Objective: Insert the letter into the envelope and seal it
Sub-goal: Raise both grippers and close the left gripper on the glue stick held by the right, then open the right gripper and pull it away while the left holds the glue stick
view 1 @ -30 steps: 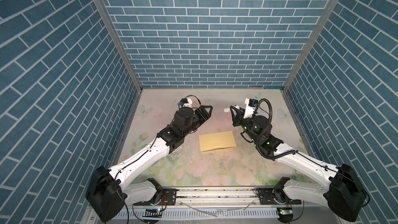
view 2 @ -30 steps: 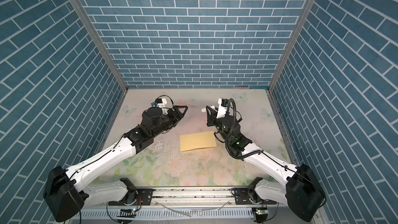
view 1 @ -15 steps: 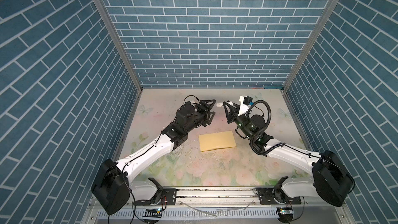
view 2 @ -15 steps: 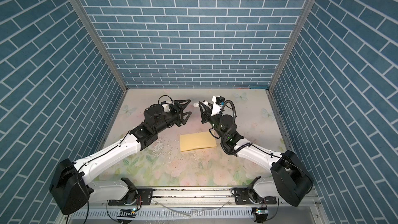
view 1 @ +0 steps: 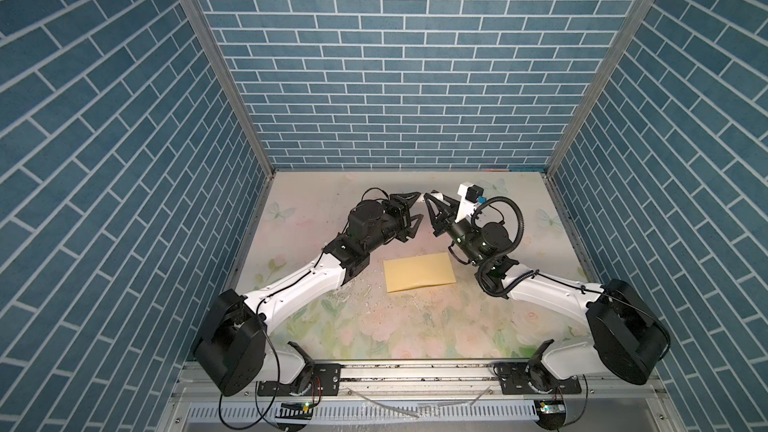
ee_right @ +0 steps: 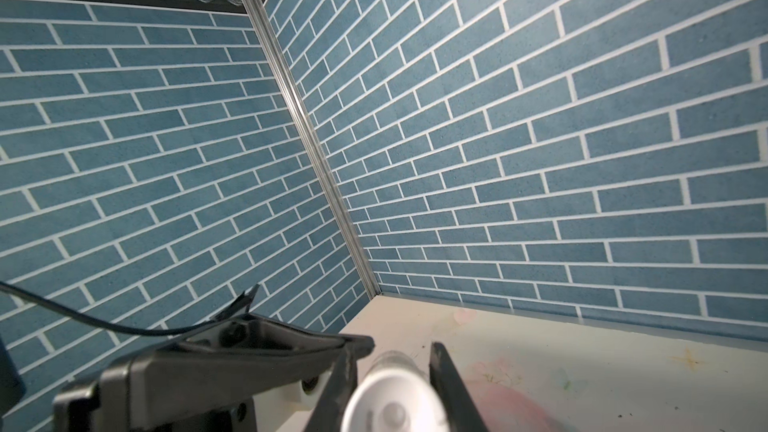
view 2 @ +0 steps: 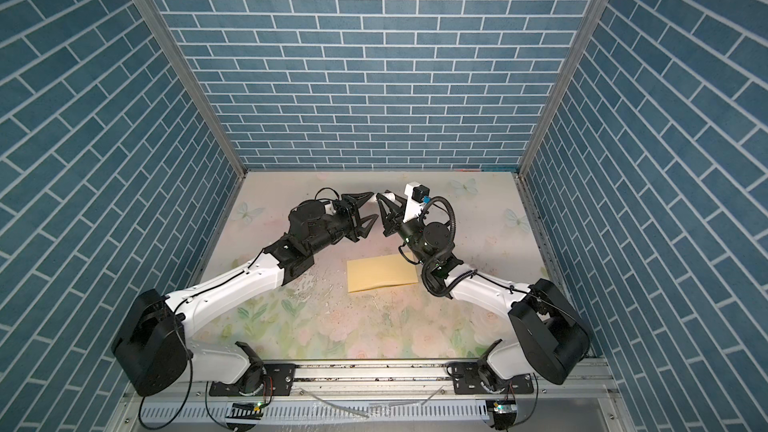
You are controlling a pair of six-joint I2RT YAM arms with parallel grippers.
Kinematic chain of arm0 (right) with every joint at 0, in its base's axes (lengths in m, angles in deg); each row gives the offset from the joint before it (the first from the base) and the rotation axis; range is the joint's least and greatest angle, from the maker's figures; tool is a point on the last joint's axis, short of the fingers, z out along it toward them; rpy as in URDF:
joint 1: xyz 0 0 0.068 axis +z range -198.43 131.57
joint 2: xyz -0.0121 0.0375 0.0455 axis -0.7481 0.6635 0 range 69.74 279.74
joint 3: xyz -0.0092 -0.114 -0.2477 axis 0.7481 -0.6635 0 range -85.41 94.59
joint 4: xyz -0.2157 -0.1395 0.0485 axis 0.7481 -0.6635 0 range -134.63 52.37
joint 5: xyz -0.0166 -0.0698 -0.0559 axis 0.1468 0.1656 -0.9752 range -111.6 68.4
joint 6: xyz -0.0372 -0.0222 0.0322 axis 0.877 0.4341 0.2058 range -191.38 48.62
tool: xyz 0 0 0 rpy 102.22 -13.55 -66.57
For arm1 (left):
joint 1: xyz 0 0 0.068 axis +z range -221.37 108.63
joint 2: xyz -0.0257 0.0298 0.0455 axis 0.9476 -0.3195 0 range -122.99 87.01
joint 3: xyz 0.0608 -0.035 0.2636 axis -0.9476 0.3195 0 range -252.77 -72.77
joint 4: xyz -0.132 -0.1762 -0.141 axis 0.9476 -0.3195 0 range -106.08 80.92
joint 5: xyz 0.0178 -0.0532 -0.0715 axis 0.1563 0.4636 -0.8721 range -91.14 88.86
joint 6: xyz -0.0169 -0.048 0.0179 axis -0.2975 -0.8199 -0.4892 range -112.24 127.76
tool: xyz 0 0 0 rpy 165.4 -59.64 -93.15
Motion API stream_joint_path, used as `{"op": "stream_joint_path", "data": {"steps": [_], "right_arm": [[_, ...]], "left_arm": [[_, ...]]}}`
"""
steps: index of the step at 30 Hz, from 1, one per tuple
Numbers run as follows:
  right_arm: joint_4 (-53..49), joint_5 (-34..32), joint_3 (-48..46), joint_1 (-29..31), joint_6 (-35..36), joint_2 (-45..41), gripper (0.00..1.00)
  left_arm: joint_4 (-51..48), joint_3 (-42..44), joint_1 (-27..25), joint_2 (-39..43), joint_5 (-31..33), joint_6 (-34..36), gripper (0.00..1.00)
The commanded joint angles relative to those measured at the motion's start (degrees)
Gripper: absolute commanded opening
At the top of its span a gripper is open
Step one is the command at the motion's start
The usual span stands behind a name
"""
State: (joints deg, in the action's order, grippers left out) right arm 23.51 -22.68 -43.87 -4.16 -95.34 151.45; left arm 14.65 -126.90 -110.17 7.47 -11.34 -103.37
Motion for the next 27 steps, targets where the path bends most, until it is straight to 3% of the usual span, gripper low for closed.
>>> {"op": "stream_joint_path", "data": {"steps": [1, 14, 22, 24, 27], "right_arm": [[4.6, 0.8, 2.5, 0.8, 1.6, 0.6, 0.00], [6.9, 0.3, 1.7, 2.3, 1.6, 2.0, 0.00], [7.3, 0.6, 1.3, 2.8, 1.7, 2.7, 0.00], [6.8, 0.7, 1.3, 2.8, 1.6, 2.6, 0.00], [4.3, 1.1, 1.2, 2.8, 1.8, 1.3, 0.27]], "left_arm": [[3.6, -1.8, 0.0, -0.4, 0.0, -1.8, 0.64], [5.0, -1.3, 0.8, -1.4, 0.2, -3.2, 0.37], [5.3, -1.1, 1.1, -1.6, 0.1, -3.1, 0.00], [5.4, -1.0, 1.2, -1.7, 0.1, -2.1, 0.00], [3.2, -1.7, 2.1, -1.4, -0.4, 3.5, 0.00]]}}
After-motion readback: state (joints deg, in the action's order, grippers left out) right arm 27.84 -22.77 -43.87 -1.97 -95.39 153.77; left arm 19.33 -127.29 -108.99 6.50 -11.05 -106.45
